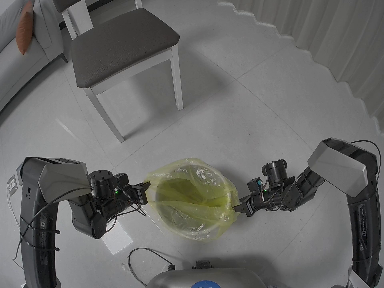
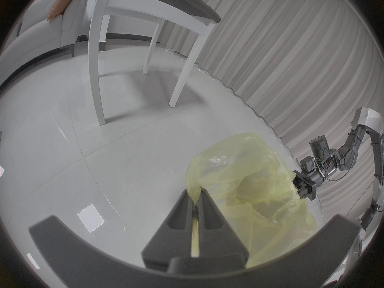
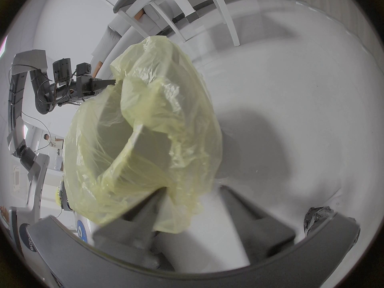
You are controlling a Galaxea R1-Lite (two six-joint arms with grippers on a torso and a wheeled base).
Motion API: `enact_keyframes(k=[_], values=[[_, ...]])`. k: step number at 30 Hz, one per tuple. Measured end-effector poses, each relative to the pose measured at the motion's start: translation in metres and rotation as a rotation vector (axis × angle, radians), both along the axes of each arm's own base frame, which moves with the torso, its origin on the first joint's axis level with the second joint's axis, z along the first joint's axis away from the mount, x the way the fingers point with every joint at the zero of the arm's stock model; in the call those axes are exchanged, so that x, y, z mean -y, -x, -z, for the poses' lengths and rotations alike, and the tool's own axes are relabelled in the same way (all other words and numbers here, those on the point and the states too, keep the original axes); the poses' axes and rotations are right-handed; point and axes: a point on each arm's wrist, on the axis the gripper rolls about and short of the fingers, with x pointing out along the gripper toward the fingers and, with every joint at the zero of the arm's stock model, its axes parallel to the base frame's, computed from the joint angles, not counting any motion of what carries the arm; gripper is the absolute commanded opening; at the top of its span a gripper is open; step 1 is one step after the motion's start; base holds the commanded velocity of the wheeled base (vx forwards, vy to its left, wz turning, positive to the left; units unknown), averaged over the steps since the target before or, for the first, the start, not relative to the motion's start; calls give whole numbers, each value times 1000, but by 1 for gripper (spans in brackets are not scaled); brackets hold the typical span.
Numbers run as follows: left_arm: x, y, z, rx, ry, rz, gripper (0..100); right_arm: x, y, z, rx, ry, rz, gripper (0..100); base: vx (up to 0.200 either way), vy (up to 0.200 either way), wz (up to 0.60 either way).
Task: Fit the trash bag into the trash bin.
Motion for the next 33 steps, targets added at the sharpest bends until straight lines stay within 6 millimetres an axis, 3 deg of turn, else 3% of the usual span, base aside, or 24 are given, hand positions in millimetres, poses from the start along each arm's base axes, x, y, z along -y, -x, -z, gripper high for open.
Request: enact_keyframes(k=[12, 13, 33], values=[[0, 9, -6, 10, 53, -10, 0, 18, 13, -32, 29, -6, 29, 100, 0, 0, 0], [-1, 10, -5, 7, 52, -10, 100, 18, 13, -34, 32, -7, 30, 100, 0, 0, 0], [0, -3, 12, 5, 51, -24, 100, 31, 28, -75, 112, -11, 34, 100, 0, 0, 0]])
